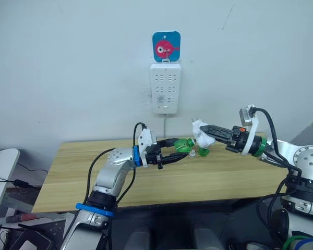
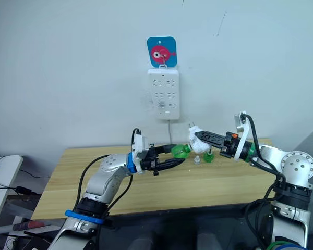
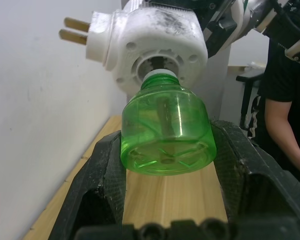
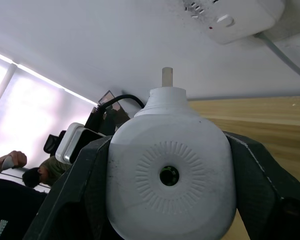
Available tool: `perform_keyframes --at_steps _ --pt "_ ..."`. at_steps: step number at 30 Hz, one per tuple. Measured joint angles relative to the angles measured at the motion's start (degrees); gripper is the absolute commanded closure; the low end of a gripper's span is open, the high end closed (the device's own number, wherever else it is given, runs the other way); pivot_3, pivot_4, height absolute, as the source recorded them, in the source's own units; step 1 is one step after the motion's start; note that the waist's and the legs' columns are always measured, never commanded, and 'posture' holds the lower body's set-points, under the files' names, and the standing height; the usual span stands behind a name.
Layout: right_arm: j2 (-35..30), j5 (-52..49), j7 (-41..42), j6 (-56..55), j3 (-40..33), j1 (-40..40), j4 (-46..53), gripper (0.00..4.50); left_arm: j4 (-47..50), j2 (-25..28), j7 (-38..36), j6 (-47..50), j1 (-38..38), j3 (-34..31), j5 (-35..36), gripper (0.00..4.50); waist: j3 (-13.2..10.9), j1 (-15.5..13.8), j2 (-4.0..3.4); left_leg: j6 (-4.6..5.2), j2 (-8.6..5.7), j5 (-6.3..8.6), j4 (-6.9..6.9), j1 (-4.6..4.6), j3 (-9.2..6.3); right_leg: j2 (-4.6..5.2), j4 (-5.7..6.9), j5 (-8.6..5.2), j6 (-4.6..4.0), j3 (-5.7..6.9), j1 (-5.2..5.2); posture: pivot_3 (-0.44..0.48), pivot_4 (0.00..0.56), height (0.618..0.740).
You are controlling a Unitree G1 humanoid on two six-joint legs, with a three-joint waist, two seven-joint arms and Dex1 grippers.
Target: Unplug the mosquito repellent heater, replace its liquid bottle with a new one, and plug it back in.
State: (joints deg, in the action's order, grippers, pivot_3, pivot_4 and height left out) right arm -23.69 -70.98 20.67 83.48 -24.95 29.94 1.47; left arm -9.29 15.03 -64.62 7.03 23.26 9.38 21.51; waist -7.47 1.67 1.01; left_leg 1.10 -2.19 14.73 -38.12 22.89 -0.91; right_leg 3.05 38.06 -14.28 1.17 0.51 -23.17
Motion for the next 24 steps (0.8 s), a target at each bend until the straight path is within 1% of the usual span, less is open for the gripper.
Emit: perform_keyframes --at_steps 10,18,24 --pt "-0.31 -0.03 0.06 -0.46 0.62 -0.05 0.0 1.54 -0.26 0.07 0.02 -1.1 0.04 0.23 -0.6 2.26 0.0 0.0 0.0 0.0 0.0 0.0 0.0 0.0 0.0 0.0 0.0 0.0 0.0 0.0 0.0 -0.052 0.089 0.74" --pt "-0.34 0.76 0.11 -2.64 4.42 -2.28 3.61 1.54 -0.58 -0.95 -0.34 -1.03 0.02 0.55 -0.67 2.26 0.0 0.02 0.0 0.0 0.0 0.0 -0.01 0.01 -0.01 0.0 0.0 0.0 0.0 0.0 0.0 -0.058 0.093 0.74" --pt "0.02 2.12 -0.06 -4.04 5.95 -2.32 4.05 1.54 -1.59 -1.19 -0.52 -1.05 0.02 0.38 -1.37 2.26 0.0 0.03 0.0 0.0 0.0 0.0 0.0 0.01 -0.01 0.0 -0.01 0.0 0.0 0.01 0.0 -0.059 0.095 0.74"
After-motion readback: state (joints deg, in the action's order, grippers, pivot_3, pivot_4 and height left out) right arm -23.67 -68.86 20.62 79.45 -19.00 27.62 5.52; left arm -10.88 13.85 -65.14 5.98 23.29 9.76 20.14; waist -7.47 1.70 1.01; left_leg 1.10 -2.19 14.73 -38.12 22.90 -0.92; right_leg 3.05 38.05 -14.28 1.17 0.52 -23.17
